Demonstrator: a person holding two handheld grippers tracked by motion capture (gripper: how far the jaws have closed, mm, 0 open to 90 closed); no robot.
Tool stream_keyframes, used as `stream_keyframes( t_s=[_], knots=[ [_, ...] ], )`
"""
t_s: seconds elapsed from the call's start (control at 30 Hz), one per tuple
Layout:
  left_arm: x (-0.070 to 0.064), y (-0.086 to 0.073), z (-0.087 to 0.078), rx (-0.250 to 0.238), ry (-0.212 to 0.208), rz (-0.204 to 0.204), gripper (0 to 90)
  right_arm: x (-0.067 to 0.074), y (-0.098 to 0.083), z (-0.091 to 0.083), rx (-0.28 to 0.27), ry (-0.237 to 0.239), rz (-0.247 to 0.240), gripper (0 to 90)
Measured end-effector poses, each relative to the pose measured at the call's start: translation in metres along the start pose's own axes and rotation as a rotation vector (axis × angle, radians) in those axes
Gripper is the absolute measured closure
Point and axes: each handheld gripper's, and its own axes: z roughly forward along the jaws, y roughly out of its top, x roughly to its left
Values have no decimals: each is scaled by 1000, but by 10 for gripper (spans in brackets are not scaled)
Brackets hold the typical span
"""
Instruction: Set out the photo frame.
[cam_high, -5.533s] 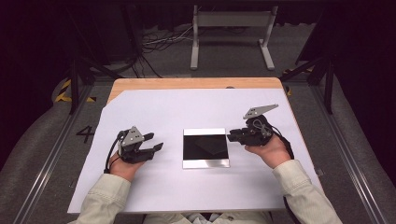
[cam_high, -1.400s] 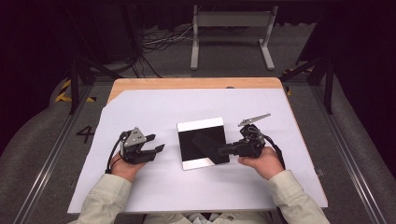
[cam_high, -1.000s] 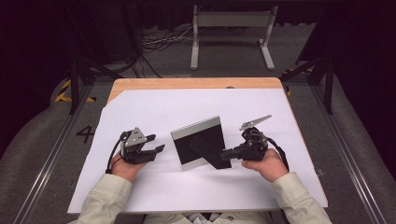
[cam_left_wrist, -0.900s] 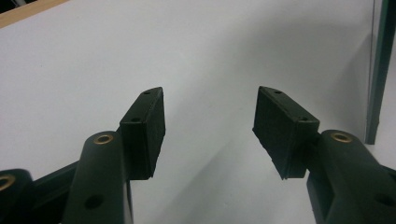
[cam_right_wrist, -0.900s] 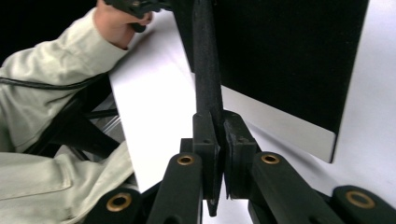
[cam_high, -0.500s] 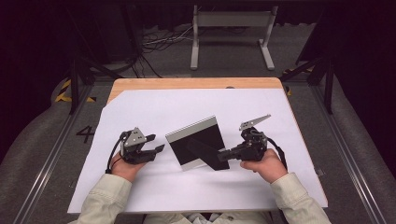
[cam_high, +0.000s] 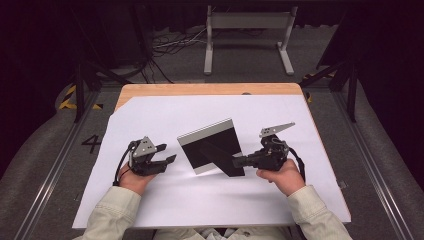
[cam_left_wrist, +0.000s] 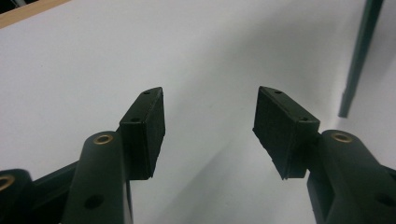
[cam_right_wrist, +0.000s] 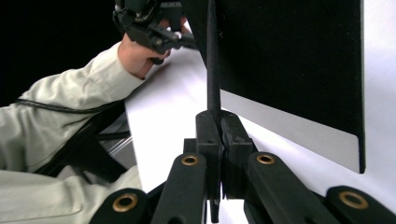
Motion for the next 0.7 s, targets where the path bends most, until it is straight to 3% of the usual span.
stream_keyframes(
  t_s=[0.17, 0.33, 0.47, 0.7],
  knots=[
    [0, 0, 0, -1, 1, 2, 436, 0, 0, -1, -52, -56, -53, 880],
    [0, 0, 0, -2, 1, 2, 436, -1, -2, 2, -38, -121, -111, 880],
    [0, 0, 0, -2, 2, 7, 436, -5, -5, 1, -30, -132, -123, 879],
    [0, 1, 0, -2, 1, 6, 436, -9, -12, -1, 14, -144, -235, 875]
  ],
)
